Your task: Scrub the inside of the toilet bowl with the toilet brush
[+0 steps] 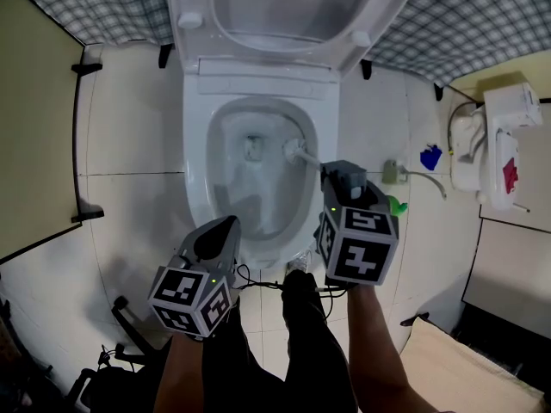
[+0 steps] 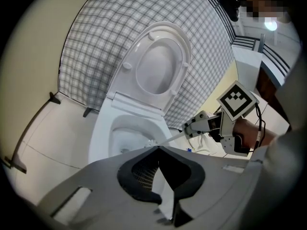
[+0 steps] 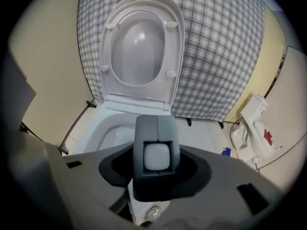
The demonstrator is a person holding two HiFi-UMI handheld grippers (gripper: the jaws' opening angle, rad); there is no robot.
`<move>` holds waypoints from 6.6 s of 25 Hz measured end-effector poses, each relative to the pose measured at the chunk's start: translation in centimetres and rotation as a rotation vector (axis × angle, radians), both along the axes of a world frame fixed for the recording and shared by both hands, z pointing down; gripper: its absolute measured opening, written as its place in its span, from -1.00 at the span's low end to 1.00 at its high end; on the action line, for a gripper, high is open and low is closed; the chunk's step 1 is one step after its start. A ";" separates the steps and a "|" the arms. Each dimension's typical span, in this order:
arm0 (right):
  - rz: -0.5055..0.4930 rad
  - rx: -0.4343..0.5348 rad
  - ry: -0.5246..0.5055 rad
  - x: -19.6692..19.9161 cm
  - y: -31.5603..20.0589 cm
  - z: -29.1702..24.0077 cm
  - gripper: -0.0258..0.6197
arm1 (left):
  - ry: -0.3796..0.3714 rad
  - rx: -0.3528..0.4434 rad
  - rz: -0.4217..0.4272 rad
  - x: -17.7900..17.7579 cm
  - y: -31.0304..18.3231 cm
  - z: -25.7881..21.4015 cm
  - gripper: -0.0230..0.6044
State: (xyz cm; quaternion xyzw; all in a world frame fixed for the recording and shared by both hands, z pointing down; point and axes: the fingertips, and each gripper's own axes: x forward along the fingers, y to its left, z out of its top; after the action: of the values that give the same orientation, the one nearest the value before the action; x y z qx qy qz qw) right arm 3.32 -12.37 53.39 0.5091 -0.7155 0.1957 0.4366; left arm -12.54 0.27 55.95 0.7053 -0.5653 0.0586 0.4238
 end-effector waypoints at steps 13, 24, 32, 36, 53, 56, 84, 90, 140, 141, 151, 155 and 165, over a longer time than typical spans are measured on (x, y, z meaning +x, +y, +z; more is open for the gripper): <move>-0.043 -0.136 -0.027 -4.0 1.0 6.6 -0.31 | -0.019 -0.020 -0.004 -1.1 0.3 0.7 -0.90; 0.035 -0.132 -0.011 -0.1 3.2 2.6 -0.30 | 0.001 -0.001 0.005 -0.1 -0.3 0.5 -0.90; 0.014 -0.125 0.037 1.8 4.4 1.3 -0.30 | 0.021 0.006 -0.006 0.0 -0.3 0.4 -0.90; -0.024 -0.141 0.032 -0.2 4.0 3.5 -0.30 | 0.018 -0.002 -0.012 -0.4 0.1 0.6 -0.90; -0.062 -0.234 0.004 0.4 7.6 4.4 -0.31 | 0.026 -0.003 -0.021 0.3 0.4 1.2 -0.90; -0.062 -0.242 0.037 2.0 9.2 2.1 -0.31 | 0.026 0.001 -0.015 0.5 0.3 1.3 -0.90; -0.254 -0.366 0.105 -3.5 7.4 13.5 -0.32 | 0.001 -0.015 -0.032 -0.4 2.0 1.1 -0.90; -0.276 -0.268 -0.020 -2.4 7.3 9.5 -0.34 | -0.003 -0.005 -0.013 0.6 1.7 0.7 -0.90; 0.119 -0.142 -0.185 23.8 7.8 7.6 -0.34 | -0.095 0.044 0.315 15.3 -1.3 -3.1 -0.90; 0.103 -0.148 -0.160 23.8 7.7 8.9 -0.34 | -0.094 0.044 0.319 15.5 -1.4 -2.7 -0.90; -0.030 -0.285 0.008 22.2 7.1 18.9 -0.34 | -0.103 0.034 0.343 16.0 -2.1 -1.1 -0.90; -0.036 -0.325 0.015 21.7 7.2 21.2 -0.34 | -0.104 0.023 0.338 15.3 -2.2 -0.3 -0.90; -0.077 -0.363 0.049 20.3 5.5 25.2 -0.34 | -0.085 -0.007 0.278 14.2 -2.4 0.7 -0.90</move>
State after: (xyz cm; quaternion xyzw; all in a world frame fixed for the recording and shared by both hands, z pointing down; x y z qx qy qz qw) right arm 23.63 -6.86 78.54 0.3992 -0.6764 0.2921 0.5457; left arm 1.61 -2.16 56.69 0.7723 -0.4793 0.1486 0.3896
